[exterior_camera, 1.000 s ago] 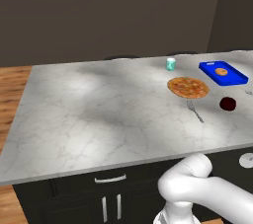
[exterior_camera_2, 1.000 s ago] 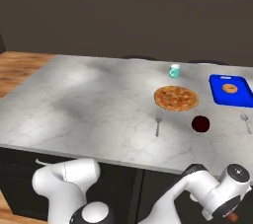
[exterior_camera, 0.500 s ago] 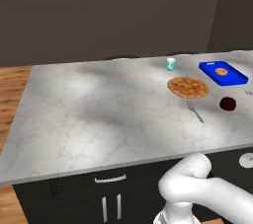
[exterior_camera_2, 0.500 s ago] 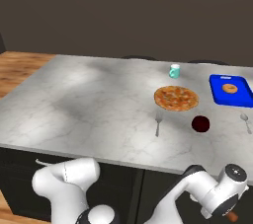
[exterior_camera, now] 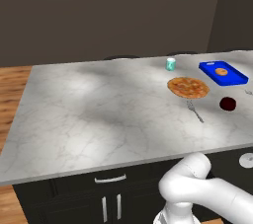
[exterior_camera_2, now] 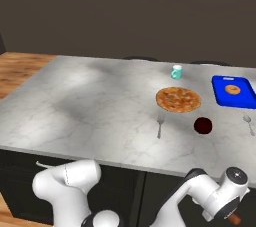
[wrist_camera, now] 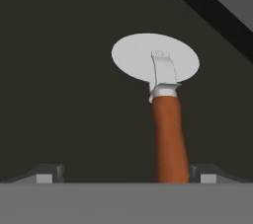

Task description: Take the pizza cutter from the drawer on the right and place it on the dining counter for cutting.

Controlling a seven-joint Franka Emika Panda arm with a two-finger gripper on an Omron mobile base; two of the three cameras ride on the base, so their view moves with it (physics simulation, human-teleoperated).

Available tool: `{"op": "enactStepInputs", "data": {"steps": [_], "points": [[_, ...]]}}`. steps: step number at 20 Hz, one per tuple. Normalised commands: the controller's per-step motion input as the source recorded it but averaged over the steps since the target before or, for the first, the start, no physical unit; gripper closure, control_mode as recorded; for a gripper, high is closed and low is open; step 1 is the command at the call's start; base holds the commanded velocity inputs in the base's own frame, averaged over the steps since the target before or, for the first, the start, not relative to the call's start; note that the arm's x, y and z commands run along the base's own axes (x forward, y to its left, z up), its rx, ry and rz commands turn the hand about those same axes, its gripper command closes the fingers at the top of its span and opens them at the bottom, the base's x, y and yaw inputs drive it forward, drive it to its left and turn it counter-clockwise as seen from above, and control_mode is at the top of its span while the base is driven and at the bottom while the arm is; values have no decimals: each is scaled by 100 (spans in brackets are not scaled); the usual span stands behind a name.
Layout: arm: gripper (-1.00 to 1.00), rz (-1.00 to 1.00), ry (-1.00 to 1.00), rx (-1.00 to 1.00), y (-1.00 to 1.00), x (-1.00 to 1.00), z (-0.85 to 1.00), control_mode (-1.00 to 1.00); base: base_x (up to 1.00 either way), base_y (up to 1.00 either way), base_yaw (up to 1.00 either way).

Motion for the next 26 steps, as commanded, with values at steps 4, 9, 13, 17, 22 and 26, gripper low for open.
{"op": "enactStepInputs", "data": {"steps": [4, 9, 13, 17, 22, 26], "points": [[-100, 0, 0, 0, -1, 4, -7, -100, 0, 0, 0], [-100, 0, 0, 0, -1, 0, -10, -100, 0, 0, 0], [-100, 0, 0, 0, 0, 1, -6, -100, 0, 0, 0], [-100, 0, 0, 0, -1, 7, -3, -100, 0, 0, 0], [-100, 0, 0, 0, -5, 2, 0, -100, 0, 0, 0], [-100, 0, 0, 0, -11, 0, 0, -100, 0, 0, 0]]}}
